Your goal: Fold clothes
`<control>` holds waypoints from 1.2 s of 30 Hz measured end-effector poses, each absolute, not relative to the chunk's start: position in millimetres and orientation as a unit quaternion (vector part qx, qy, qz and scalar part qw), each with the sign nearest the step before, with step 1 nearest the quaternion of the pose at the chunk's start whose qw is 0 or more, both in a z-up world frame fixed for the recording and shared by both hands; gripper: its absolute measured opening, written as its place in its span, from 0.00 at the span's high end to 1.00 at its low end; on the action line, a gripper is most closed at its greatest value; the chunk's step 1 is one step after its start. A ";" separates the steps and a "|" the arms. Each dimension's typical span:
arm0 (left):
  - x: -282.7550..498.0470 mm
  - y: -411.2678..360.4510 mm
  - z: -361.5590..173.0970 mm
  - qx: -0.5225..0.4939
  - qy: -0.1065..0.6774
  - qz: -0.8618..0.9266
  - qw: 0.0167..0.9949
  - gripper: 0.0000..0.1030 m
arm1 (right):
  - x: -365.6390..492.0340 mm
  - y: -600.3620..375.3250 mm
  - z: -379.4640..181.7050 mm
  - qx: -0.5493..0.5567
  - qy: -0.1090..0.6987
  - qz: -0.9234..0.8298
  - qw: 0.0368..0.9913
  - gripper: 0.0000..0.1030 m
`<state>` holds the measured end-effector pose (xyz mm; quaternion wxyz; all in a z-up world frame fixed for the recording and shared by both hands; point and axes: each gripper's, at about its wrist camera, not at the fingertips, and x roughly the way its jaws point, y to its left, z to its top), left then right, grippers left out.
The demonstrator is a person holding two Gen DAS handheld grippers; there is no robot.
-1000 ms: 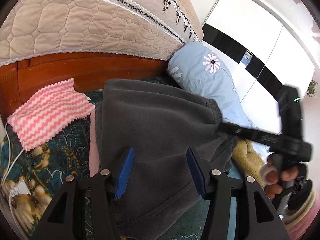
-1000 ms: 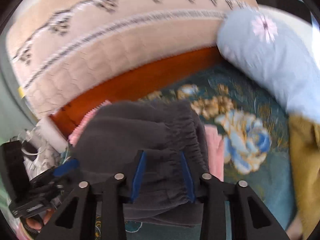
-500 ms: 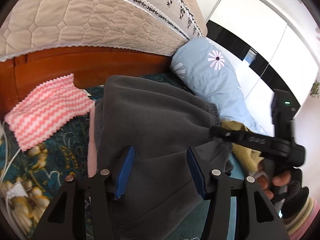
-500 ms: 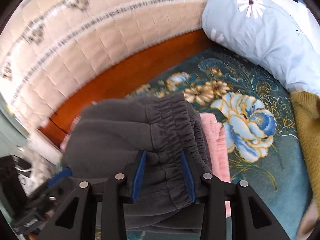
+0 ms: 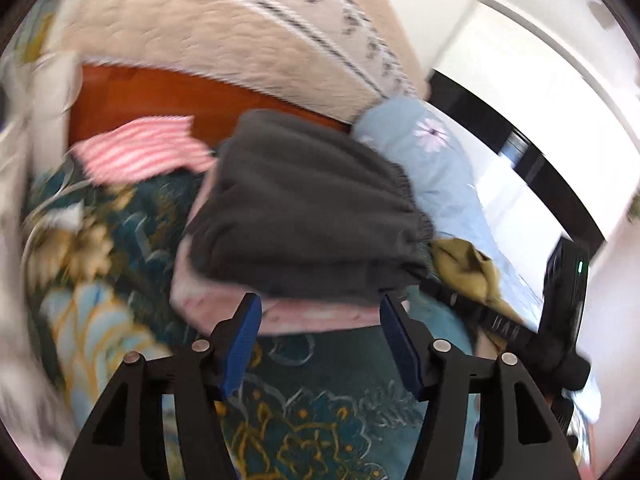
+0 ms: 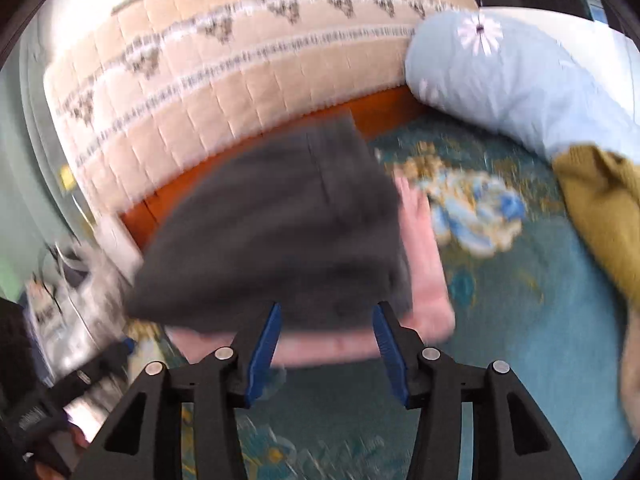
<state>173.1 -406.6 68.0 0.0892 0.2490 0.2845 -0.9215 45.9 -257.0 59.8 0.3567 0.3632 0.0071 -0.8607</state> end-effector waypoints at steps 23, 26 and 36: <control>147.3 -373.0 19.0 0.336 0.186 -0.872 0.304 0.28 | 70.6 -268.6 6.1 0.339 0.034 -0.874 0.347 0.41; 147.5 -370.0 19.1 0.336 0.178 -0.874 0.303 0.28 | 75.1 -271.5 6.5 0.333 0.043 -0.875 0.348 0.41; 144.4 -367.5 18.7 0.338 0.171 -0.874 0.306 0.27 | 84.5 -277.5 6.3 0.329 0.063 -0.875 0.349 0.40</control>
